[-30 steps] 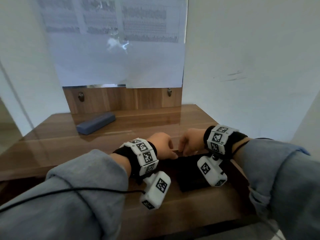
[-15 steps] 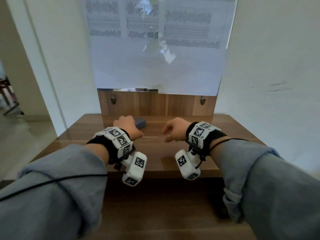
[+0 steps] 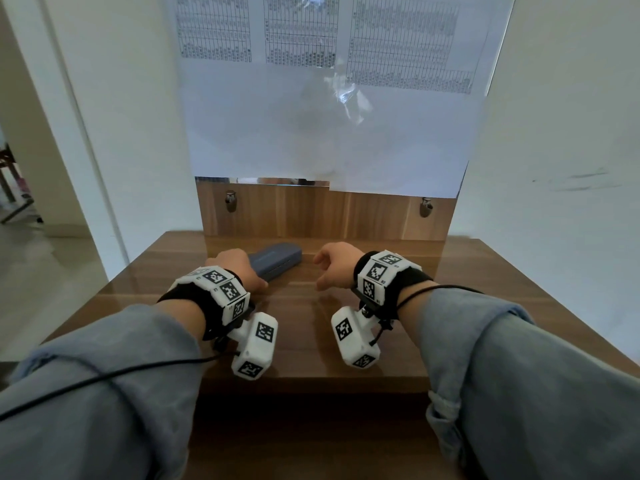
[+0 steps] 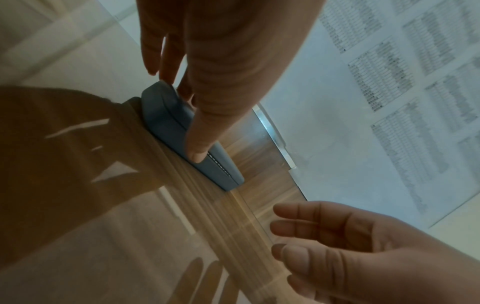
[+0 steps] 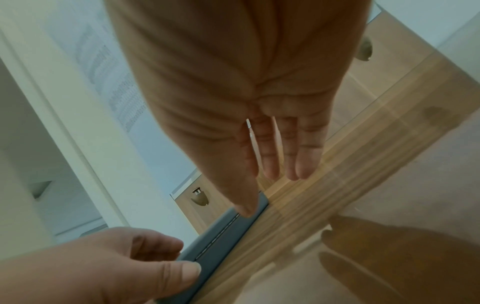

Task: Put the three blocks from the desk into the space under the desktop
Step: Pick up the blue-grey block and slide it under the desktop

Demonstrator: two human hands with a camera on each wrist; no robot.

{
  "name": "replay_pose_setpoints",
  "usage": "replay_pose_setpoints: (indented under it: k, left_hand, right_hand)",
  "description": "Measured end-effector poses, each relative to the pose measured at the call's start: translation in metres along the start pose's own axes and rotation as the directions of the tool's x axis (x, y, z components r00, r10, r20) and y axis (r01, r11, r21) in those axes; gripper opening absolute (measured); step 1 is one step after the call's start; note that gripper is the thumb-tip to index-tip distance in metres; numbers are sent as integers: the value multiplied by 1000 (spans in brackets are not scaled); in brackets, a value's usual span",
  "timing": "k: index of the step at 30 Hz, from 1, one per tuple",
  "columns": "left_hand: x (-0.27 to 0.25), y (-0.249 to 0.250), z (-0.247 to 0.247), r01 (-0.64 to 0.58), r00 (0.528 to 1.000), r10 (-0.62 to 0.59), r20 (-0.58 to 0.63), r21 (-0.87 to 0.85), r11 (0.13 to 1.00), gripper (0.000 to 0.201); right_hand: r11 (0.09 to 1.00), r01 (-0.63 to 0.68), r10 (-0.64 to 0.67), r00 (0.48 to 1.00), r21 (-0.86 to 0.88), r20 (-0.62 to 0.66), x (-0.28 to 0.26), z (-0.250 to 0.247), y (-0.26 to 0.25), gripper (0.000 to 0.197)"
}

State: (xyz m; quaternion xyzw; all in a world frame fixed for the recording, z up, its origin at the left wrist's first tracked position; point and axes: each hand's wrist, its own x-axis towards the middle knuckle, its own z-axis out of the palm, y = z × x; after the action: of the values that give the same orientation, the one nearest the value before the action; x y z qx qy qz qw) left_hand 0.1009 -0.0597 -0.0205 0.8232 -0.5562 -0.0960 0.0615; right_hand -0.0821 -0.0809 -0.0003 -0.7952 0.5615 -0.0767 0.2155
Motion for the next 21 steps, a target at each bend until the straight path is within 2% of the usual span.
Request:
replay_pose_setpoints:
  k: [6,12,18,21]
  left_hand:
    - [2,2,-1,-17,1000,16,21,40,999,49]
    - [-10,9,-1,-55,998,56,38,-24,998,44]
    - [-34,27,3,-145,986,149,74,-61,988,50]
    - [-48,39,7,-202,973,210,99,-86,976,61]
  right_hand:
    - [1000,1,-1,1000,-17,-1,2,0,1,60]
    - [1000,-1,0,1000,-29,-17,-6,-5,5,59]
    - [997,-32,29,999,-71,-43,-21,-10,18,62]
    - [995,-66,62,997,-73,-56,-30,-13,31,69]
